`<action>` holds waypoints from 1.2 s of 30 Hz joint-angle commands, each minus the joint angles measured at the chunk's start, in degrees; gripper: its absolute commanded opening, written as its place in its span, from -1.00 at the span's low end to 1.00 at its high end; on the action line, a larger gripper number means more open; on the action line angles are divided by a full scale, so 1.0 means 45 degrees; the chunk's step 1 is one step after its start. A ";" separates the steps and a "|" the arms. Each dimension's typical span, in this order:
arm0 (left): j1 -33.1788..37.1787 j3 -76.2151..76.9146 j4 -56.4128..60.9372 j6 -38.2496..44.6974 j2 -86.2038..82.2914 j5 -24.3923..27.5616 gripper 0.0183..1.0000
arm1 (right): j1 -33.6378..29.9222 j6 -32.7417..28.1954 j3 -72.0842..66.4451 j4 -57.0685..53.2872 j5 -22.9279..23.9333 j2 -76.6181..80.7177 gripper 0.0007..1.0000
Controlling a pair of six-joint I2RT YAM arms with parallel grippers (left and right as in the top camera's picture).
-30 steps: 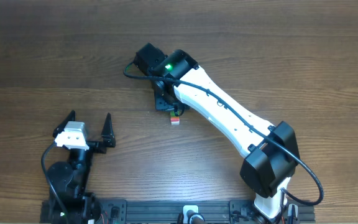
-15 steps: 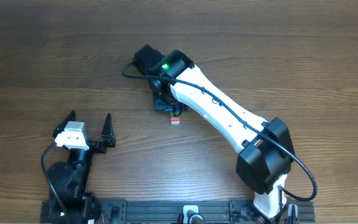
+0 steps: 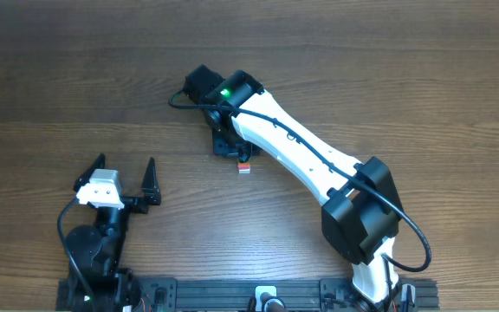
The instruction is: Stack Cubes
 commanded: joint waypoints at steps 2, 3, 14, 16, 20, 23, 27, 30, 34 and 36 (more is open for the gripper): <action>0.0063 -0.0049 -0.0034 0.0185 -0.0053 0.0165 1.00 | -0.0005 0.0078 0.0301 0.0121 -0.0087 0.0219 -0.75; 0.0063 -0.0049 -0.0034 0.0185 -0.0053 0.0165 1.00 | -0.0005 0.0078 0.0296 0.0141 -0.0102 0.0219 -0.75; 0.0063 -0.0049 -0.0034 0.0185 -0.0053 0.0165 1.00 | -0.0005 0.0078 0.0146 0.0287 -0.0146 0.0223 -0.71; 0.0063 -0.0049 -0.0034 0.0185 -0.0053 0.0165 1.00 | -0.0005 0.0078 0.0131 0.0291 -0.0146 0.0223 -0.71; 0.0063 -0.0049 -0.0034 0.0185 -0.0053 0.0165 1.00 | -0.0005 0.0078 0.0034 0.0287 -0.0146 0.0219 -0.70; 0.0063 -0.0049 -0.0034 0.0180 -0.0053 0.0165 1.00 | -0.0029 0.0078 -0.0063 0.0291 -0.0151 0.0219 -0.69; 0.0063 -0.0049 -0.0034 0.0180 -0.0053 0.0165 1.00 | -0.0039 0.0078 -0.0117 0.0306 -0.0146 0.0219 -0.64; 0.0063 -0.0049 -0.0034 0.0185 -0.0053 0.0165 1.00 | -0.0039 0.0078 -0.0121 0.0316 -0.0151 0.0223 -0.46; 0.0063 -0.0049 -0.0034 0.0185 -0.0053 0.0165 1.00 | -0.0039 0.0078 -0.0165 0.0359 -0.0151 0.0223 -0.18; 0.0063 -0.0049 -0.0034 0.0185 -0.0053 0.0165 1.00 | -0.0039 0.0078 -0.0189 0.0379 -0.0151 0.0223 -0.08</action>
